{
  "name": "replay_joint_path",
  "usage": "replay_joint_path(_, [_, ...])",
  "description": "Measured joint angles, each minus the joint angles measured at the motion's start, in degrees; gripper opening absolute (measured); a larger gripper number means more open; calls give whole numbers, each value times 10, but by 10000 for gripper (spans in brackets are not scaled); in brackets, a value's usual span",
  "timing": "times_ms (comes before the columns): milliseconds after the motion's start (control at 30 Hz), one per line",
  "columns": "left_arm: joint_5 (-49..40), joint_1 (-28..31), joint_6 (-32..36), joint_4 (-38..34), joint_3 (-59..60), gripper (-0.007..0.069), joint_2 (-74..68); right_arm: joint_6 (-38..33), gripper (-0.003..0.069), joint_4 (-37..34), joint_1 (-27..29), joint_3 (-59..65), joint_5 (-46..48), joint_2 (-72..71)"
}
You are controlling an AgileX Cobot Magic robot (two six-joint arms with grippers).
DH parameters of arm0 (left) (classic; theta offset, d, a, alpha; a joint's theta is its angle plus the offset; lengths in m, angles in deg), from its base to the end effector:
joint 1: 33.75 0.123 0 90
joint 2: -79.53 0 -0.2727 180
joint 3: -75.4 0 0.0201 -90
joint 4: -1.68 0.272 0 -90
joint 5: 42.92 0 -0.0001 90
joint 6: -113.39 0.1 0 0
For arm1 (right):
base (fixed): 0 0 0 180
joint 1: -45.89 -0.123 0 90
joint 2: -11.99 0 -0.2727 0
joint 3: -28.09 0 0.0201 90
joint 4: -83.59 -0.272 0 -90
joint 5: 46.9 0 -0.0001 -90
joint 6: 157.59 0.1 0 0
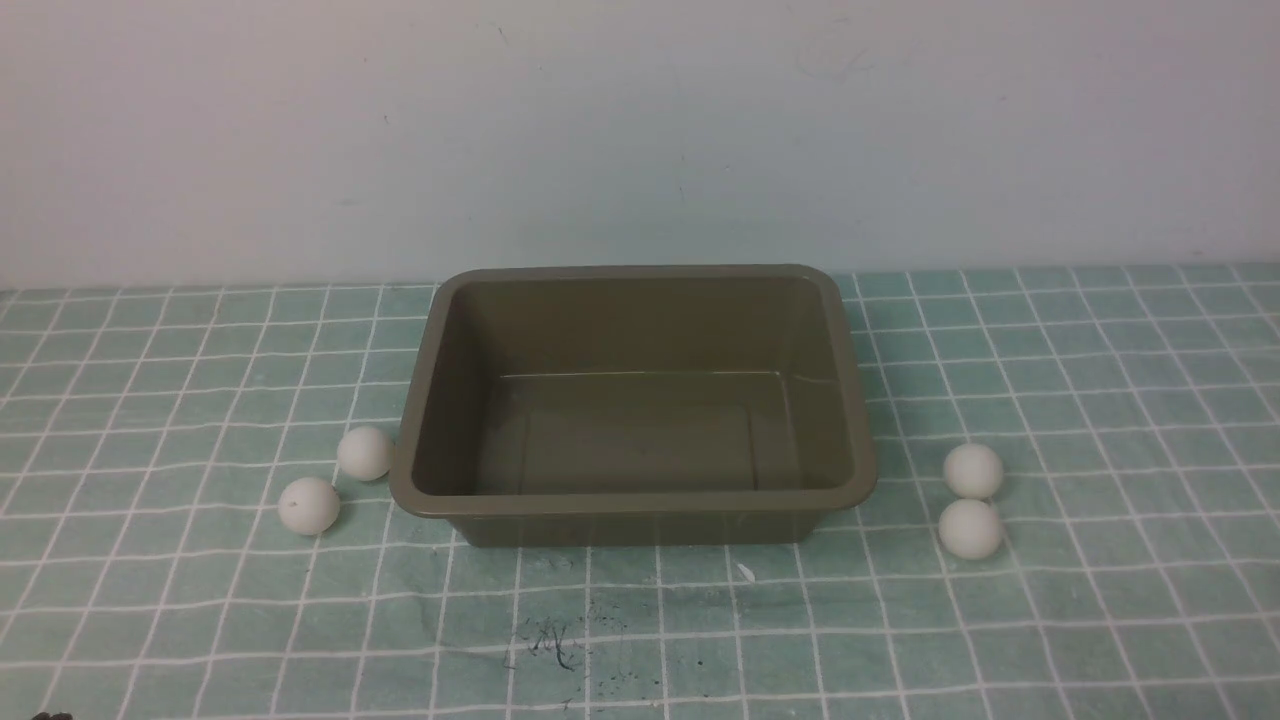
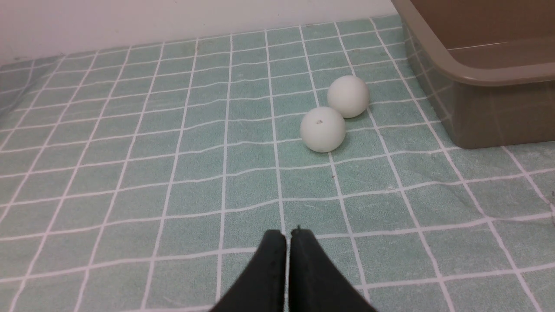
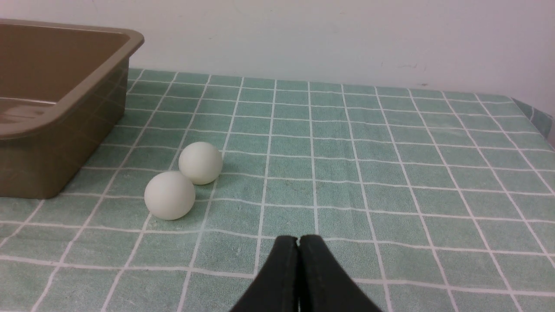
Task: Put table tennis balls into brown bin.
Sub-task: 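Reach for and grasp a ping pong ball on the table beside the basket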
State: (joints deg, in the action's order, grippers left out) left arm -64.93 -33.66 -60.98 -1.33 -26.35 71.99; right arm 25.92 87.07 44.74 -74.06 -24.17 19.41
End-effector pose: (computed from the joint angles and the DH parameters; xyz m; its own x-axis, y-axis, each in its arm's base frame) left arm 0.0946 -0.0018 0.1682 -0.3040 0.0490 -0.9514 0.0323 0.9986 0.0412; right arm 0.0941 -0.0005 0.1698 -0.3083 -0.0010 -0.9513 0.0039 1.0000 -0.0023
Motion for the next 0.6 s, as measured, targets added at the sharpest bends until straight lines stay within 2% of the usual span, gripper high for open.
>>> replay_joint_path(167, [27, 0, -17, -7, 2, -5, 0, 0, -15, 0, 0, 0, 0, 0])
replay_joint_path(333, [109, 0, -104, -137, 3, -5, 0, 11, -15, -14, 0, 1, -12, 0])
replay_joint_path(433, [159, 0, -119, -184, 3, -5, 0, 46, -15, -74, 0, 6, -43, 0])
replay_joint_path(467, [197, 0, -123, -215, 3, -5, 0, 86, -15, -143, 0, 6, -78, 0])
replay_joint_path(600, [319, 0, -129, -265, 4, -5, 0, 174, -15, -319, 0, 6, -167, 0])
